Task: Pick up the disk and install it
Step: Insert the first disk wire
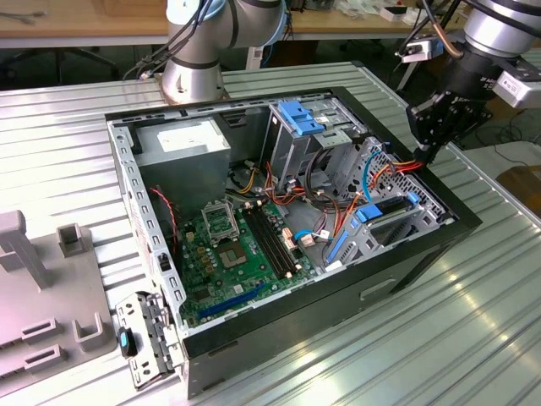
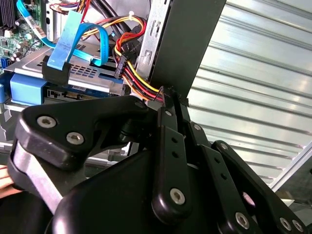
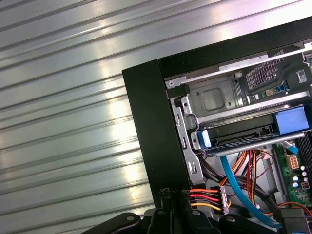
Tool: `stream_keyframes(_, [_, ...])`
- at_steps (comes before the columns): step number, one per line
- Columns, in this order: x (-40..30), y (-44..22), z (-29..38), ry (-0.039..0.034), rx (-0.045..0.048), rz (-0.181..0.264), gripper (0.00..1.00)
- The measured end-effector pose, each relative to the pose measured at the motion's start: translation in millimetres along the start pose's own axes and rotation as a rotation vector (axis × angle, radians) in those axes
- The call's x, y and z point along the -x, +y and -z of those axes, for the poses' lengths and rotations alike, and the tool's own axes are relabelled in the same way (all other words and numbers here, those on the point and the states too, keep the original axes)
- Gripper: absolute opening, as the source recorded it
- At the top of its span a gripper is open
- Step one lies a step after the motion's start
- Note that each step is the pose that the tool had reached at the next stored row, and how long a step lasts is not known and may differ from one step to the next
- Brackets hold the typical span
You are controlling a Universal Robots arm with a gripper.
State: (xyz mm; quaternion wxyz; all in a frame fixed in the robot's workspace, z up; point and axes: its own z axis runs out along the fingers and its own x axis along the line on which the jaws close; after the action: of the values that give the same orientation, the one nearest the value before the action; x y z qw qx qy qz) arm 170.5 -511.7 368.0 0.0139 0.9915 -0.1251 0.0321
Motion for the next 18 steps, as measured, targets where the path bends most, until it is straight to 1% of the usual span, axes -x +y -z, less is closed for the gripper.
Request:
stream_keyframes(9, [0.0, 0.0, 0.2, 0.0001, 0.0, -0.002, 0.17])
stream_keyframes(12, [-0.3, 0.2, 5.3, -0.0004, 0.0002, -0.003, 0.17])
stream_keyframes(15, [-0.2, 0.2, 6.2, -0.0007, 0.0008, -0.013, 0.17])
stream_keyframes(18, [2.2, 0.9, 6.3, -0.0011, 0.0019, -0.028, 0.17])
